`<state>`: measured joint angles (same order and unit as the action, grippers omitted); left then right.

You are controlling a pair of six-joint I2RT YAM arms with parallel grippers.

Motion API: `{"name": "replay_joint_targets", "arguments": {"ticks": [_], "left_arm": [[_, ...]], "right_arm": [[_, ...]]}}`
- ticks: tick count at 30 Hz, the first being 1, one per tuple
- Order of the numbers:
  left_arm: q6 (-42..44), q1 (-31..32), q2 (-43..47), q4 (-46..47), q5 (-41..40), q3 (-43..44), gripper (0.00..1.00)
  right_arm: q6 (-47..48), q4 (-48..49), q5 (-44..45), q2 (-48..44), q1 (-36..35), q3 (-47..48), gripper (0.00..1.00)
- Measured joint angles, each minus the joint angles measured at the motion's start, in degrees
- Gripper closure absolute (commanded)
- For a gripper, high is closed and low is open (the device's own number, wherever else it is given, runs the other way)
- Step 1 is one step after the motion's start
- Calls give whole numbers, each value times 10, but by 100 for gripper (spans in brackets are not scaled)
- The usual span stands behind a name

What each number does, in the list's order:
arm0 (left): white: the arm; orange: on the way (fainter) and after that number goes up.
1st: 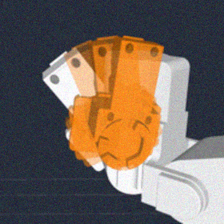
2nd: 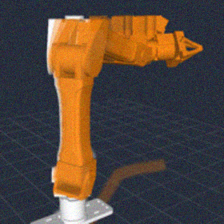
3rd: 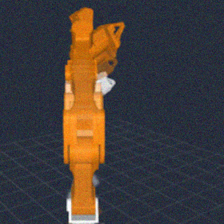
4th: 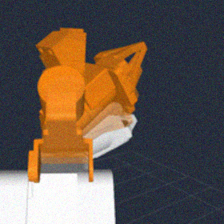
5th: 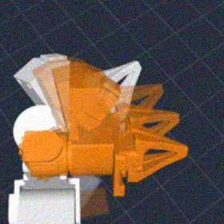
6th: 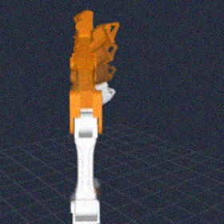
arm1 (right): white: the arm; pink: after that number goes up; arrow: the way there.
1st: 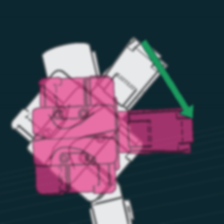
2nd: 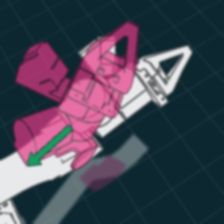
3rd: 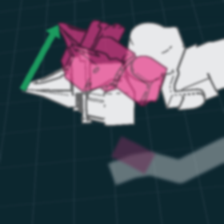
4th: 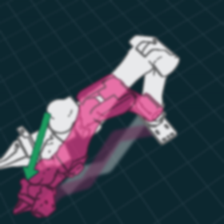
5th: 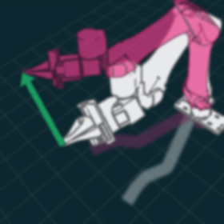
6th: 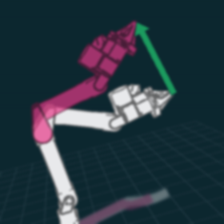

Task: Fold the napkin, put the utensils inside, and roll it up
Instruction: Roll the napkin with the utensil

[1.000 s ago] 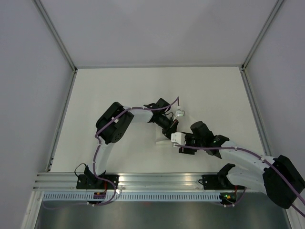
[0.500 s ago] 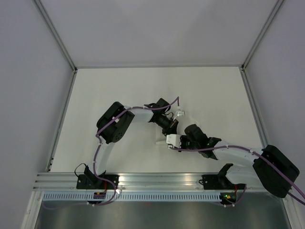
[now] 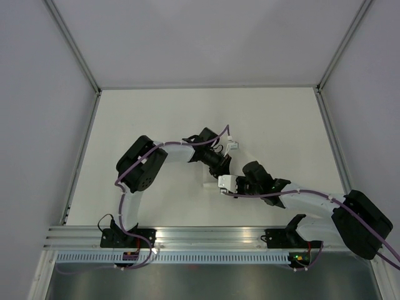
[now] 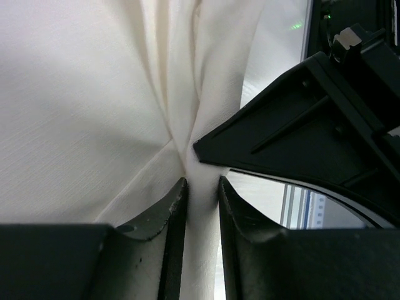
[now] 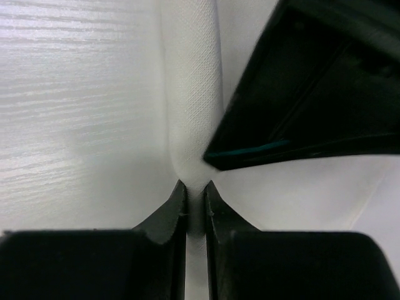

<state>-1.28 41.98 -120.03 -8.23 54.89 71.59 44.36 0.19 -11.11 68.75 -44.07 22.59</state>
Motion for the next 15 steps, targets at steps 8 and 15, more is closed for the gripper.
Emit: {"name": "replay_joint_targets", "arguments": {"ticks": [8, 15], "left_arm": [[-20, -58, 75, 56, -78, -45, 66], [-55, -70, 207, 163, -205, -182, 65]], "right_arm": [[5, -41, -39, 11, 22, 18, 100], [12, -87, -85, 50, 50, 59, 100]]}}
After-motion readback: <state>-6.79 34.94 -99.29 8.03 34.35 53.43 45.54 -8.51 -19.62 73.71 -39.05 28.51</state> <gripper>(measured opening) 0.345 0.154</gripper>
